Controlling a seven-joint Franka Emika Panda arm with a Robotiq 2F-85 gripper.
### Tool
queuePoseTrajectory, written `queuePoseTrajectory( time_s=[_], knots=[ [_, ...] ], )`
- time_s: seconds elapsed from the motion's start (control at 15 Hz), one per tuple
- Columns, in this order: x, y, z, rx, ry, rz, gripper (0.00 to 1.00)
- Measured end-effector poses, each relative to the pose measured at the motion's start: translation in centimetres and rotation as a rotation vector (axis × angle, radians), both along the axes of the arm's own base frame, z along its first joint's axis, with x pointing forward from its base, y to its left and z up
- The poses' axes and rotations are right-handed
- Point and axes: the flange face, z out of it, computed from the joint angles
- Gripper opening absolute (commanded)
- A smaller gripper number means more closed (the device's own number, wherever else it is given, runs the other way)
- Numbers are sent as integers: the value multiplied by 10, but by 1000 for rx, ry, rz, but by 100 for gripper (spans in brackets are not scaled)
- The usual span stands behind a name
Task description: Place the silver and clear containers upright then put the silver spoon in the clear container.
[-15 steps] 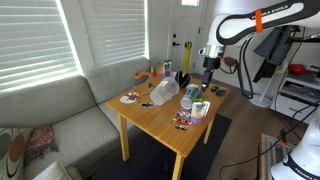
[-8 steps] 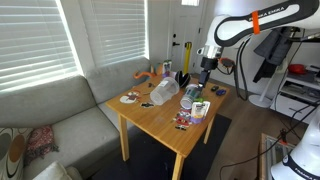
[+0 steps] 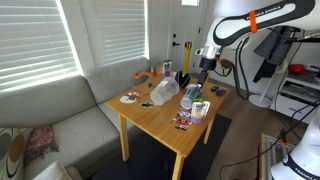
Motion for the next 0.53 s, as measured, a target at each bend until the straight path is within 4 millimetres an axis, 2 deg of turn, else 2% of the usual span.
queuePoseTrajectory(
  time_s=[0.07, 0.2, 0.53],
  knots=[
    [1, -1, -1, 20, -14, 13, 100],
    [3, -4, -3, 57, -42, 29, 74],
    [8, -5, -14, 123, -64, 49, 38]
  ],
)
